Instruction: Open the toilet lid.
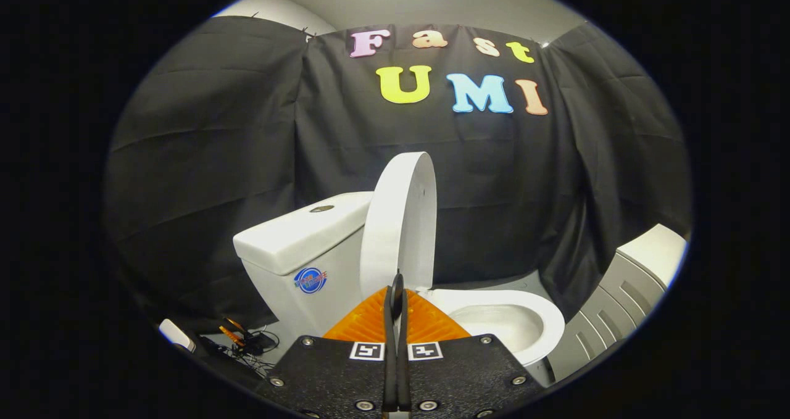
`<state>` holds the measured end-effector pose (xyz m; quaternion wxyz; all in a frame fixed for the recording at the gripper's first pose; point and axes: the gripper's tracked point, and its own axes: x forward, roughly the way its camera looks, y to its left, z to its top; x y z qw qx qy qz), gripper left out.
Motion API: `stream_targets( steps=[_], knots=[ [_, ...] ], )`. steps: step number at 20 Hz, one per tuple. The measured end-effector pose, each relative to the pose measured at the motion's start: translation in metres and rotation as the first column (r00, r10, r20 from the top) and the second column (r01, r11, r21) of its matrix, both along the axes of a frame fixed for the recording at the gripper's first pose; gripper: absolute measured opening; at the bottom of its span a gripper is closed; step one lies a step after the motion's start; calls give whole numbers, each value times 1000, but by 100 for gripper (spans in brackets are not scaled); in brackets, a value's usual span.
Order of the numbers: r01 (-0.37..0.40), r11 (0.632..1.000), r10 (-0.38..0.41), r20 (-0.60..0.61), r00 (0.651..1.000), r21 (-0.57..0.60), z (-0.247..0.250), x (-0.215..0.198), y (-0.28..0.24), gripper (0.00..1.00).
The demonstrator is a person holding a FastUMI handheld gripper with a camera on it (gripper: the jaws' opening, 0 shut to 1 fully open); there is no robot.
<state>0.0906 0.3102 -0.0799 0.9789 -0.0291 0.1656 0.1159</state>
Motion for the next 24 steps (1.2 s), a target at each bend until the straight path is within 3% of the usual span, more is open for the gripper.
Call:
stream_targets(
  steps=[24],
  knots=[
    [-75,989,81,45,996,-130,-6,2,78,0]
  ],
)
